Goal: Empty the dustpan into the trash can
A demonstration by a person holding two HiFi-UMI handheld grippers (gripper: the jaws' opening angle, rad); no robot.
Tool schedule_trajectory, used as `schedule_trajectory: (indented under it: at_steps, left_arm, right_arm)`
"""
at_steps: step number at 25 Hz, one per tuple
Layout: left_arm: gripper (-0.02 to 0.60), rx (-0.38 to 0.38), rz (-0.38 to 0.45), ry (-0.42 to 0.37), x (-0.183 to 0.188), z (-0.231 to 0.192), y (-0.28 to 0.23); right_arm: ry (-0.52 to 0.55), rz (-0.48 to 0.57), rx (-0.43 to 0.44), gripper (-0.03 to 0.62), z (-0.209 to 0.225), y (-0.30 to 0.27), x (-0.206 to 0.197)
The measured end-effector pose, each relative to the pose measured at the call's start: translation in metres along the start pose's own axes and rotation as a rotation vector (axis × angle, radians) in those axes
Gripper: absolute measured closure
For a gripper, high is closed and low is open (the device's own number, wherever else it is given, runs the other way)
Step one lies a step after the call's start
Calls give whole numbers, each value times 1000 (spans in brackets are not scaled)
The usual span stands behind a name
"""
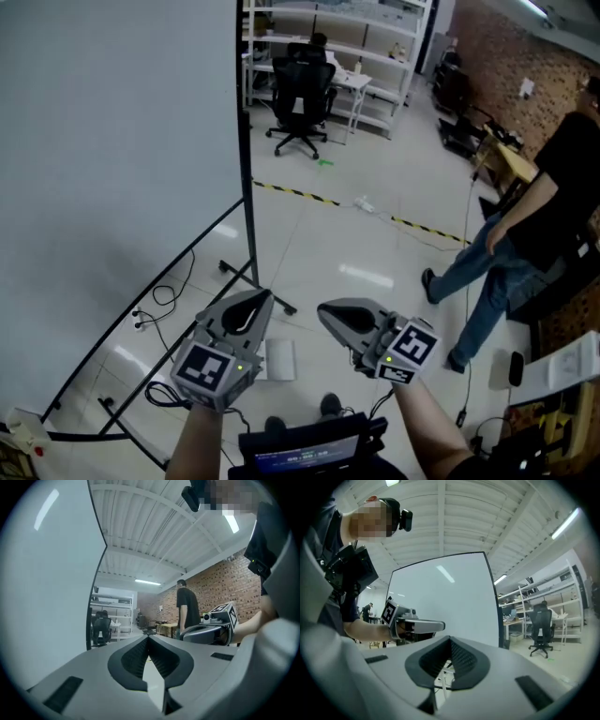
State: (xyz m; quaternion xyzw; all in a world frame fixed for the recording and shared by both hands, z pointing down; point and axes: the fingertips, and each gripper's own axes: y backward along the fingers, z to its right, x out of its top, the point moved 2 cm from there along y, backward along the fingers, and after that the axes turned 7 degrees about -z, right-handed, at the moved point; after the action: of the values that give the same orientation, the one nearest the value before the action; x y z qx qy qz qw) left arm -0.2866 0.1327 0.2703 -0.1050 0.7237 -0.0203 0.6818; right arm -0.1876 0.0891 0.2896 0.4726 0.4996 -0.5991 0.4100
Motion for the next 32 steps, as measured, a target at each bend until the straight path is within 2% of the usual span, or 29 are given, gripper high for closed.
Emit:
schedule_trajectory:
  at_steps: [8,19,26,32]
  left_arm:
    - [581,-96,8,-65,1,30,2]
    - [581,-195,-12,-67,-2,63,-11]
    - [581,-208,-17,-96,2,81,-19]
    - [581,-163,-2,-124,17,75,-12]
  right_arm:
    - [12,-14,-72,585,-18,25,-4]
    - [9,-34,-150,585,-27,56,-11]
    - [-12,-4,-162,585,-19,74,-12]
    - [12,18,-125,585,-18,69,-4]
